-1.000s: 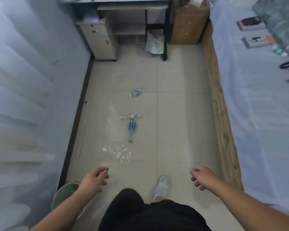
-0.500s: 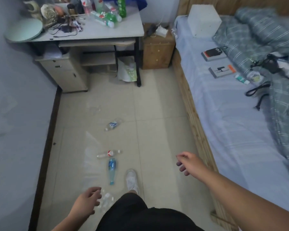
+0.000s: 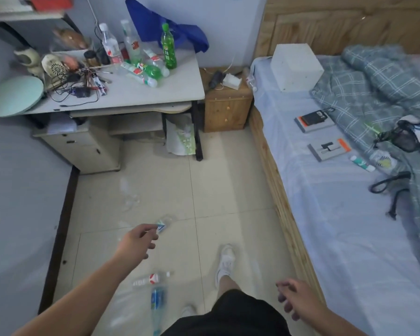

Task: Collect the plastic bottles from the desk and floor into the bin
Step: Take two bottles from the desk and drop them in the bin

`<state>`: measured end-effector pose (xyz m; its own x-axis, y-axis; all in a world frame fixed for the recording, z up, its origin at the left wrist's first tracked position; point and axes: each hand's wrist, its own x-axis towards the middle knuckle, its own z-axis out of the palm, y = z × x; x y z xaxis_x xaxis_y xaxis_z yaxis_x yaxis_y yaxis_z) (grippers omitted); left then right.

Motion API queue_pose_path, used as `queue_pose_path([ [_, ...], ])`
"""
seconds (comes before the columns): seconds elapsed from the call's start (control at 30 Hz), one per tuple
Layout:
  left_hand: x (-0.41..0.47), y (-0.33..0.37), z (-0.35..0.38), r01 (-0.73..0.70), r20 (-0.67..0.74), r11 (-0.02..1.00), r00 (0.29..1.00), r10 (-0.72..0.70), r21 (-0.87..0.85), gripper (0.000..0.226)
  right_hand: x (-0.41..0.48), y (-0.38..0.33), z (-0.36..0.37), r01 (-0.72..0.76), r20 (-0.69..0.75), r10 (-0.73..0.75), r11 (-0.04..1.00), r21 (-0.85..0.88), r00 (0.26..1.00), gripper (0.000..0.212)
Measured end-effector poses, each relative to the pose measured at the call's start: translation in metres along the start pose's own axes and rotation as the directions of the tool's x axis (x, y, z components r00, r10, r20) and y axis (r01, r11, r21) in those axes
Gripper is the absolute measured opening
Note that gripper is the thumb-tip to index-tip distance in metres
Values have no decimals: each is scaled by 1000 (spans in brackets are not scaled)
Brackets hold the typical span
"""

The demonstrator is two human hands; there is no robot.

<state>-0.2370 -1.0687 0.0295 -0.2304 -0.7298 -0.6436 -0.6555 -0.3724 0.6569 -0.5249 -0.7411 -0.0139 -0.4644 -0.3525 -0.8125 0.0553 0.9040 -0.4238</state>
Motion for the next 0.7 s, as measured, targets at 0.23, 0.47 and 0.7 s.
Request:
queue_pose_path([
  [0.23, 48, 37, 0, 94, -17, 994, 995, -93, 49, 17, 96, -140, -44, 112, 136, -90, 980, -164, 987, 12],
  [0.47, 97, 38, -25, 262, -30, 964, 964, -264, -52, 17, 182, -343, -65, 271, 99, -263, 959, -84, 960, 10],
  [0.7, 208, 84, -74, 292, -21, 951, 955, -296, -99, 19, 252, -486, -62, 322, 37, -320, 939, -119, 947, 10],
])
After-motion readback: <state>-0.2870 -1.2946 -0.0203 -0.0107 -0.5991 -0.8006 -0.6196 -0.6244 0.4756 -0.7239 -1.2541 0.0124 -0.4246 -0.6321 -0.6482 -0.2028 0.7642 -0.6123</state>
